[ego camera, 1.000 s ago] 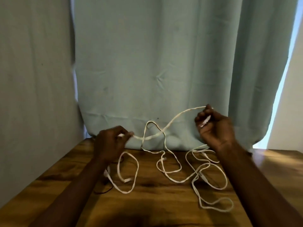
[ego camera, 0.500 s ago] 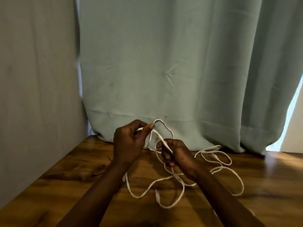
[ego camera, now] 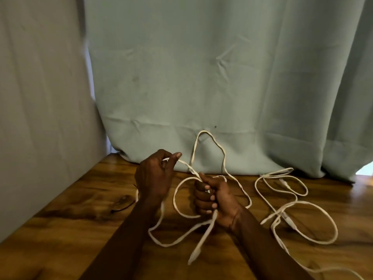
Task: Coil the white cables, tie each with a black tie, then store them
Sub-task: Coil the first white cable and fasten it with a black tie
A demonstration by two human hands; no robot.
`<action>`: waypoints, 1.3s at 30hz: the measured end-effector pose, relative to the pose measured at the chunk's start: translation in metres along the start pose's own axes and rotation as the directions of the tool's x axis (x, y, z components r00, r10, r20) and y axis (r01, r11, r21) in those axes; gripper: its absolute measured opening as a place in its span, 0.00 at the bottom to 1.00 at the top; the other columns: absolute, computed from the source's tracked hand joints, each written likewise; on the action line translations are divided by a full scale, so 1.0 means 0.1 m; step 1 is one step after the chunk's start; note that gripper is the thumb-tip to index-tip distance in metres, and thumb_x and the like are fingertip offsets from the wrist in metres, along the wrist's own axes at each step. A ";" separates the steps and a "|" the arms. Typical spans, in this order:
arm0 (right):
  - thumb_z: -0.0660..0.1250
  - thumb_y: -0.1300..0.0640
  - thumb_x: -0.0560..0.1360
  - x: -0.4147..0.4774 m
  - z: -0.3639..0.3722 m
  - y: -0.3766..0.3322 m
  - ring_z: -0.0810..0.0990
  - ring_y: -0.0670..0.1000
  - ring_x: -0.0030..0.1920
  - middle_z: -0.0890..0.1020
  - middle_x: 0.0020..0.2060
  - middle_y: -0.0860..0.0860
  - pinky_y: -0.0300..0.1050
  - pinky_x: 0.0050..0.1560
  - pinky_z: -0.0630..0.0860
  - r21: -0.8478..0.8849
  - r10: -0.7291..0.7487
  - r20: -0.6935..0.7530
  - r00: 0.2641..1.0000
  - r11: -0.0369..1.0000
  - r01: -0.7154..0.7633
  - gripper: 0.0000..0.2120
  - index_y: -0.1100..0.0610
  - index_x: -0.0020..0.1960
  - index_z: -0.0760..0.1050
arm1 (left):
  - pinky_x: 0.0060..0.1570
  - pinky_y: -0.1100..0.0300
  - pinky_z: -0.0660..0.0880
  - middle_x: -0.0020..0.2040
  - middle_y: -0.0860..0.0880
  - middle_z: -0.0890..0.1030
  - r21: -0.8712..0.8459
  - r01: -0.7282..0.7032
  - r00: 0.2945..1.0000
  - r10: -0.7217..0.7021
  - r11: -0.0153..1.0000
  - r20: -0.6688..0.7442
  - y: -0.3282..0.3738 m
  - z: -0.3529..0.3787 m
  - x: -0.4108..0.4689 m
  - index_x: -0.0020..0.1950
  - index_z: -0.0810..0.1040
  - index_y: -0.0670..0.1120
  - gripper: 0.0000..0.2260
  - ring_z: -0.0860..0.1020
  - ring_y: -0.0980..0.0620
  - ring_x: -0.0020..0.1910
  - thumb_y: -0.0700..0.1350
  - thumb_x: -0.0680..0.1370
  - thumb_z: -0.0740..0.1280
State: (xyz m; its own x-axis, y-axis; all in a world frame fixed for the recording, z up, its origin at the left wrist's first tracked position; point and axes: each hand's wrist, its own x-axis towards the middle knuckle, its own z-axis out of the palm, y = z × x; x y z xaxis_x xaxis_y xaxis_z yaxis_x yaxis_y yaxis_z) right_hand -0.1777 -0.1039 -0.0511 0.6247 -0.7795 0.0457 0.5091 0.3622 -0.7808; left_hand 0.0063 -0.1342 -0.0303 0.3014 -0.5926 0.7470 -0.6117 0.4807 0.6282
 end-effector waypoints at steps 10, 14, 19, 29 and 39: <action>0.58 0.52 0.79 -0.03 -0.03 -0.10 0.57 0.44 0.17 0.56 0.22 0.45 0.36 0.22 0.53 0.116 -0.154 -0.082 0.985 0.980 0.162 0.17 0.51 0.31 0.64 | 0.40 0.52 0.77 0.37 0.50 0.84 0.125 -0.068 0.995 0.057 0.990 0.085 -0.11 0.04 -0.06 0.47 0.81 0.53 0.18 0.83 0.45 0.40 0.66 0.80 0.63; 0.53 0.53 0.81 -0.19 0.03 -0.34 0.51 0.46 0.21 0.54 0.23 0.45 0.39 0.22 0.52 0.244 -0.346 -0.152 0.926 0.894 0.375 0.20 0.51 0.30 0.64 | 0.41 0.54 0.75 0.43 0.51 0.83 0.047 -0.354 0.895 0.324 0.934 0.305 0.01 0.09 -0.17 0.52 0.81 0.53 0.13 0.82 0.46 0.44 0.54 0.84 0.59; 0.56 0.56 0.77 -0.38 -0.11 -0.56 0.57 0.45 0.16 0.59 0.19 0.46 0.38 0.20 0.54 0.186 -0.473 -0.372 0.799 0.805 0.564 0.19 0.51 0.27 0.63 | 0.46 0.56 0.77 0.45 0.54 0.85 -0.111 -0.249 0.828 0.271 0.962 0.491 0.07 0.14 -0.21 0.58 0.83 0.54 0.09 0.82 0.56 0.45 0.52 0.84 0.63; 0.56 0.52 0.83 -0.32 -0.21 -0.48 0.53 0.44 0.17 0.56 0.19 0.45 0.32 0.19 0.52 -0.223 -0.454 -0.450 0.769 0.891 0.396 0.20 0.49 0.32 0.57 | 0.37 0.56 0.76 0.35 0.51 0.82 -0.291 0.135 0.981 -0.086 0.947 0.174 -0.05 0.20 -0.22 0.47 0.81 0.49 0.04 0.81 0.51 0.34 0.45 0.78 0.75; 0.53 0.52 0.84 -0.37 -0.15 -0.50 0.59 0.45 0.16 0.60 0.18 0.46 0.34 0.22 0.56 0.034 -0.549 -0.511 0.661 0.755 0.654 0.27 0.52 0.26 0.64 | 0.40 0.58 0.73 0.41 0.55 0.84 -0.034 -0.468 0.770 0.427 0.883 0.475 0.20 0.06 -0.32 0.54 0.81 0.55 0.07 0.83 0.51 0.41 0.49 0.76 0.73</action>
State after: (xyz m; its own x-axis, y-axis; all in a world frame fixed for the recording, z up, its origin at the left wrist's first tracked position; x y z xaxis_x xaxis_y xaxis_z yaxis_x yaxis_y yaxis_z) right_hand -0.2354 -0.1014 -0.0231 -0.1696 -0.9755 0.1404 0.8138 -0.2190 -0.5383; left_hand -0.0202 -0.1094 -0.0433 -0.3764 -0.5579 0.7397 -0.6562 0.7241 0.2122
